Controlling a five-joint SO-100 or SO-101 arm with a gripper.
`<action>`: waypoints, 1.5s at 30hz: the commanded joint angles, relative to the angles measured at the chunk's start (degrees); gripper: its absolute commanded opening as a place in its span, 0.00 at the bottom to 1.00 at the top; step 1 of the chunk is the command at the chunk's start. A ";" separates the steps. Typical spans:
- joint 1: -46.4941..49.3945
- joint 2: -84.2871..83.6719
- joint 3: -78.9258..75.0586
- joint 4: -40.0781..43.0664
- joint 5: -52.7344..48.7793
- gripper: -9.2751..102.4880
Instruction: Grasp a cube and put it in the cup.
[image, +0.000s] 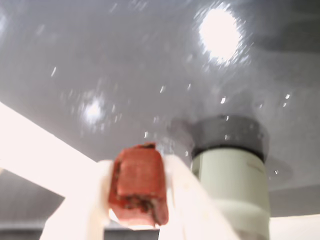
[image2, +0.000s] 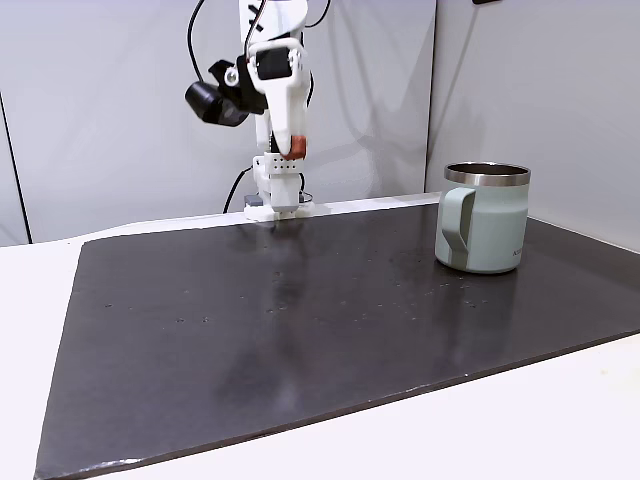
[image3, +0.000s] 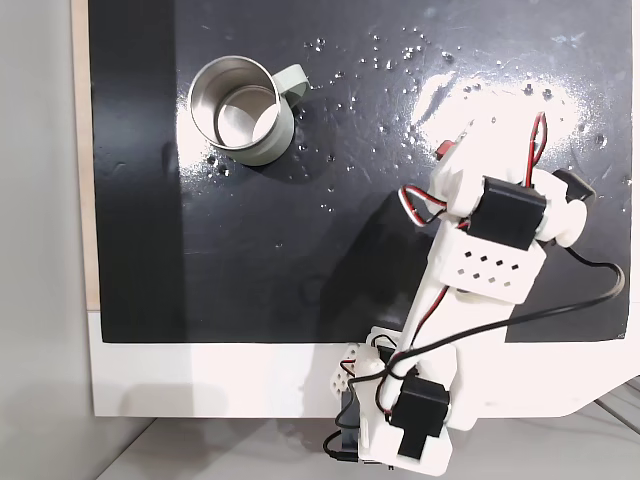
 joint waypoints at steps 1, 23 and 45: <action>-3.25 5.45 -5.10 0.35 -0.62 0.09; -25.14 -14.85 -34.72 -2.46 -1.76 0.09; -40.52 -36.91 -50.10 -2.64 -10.11 0.09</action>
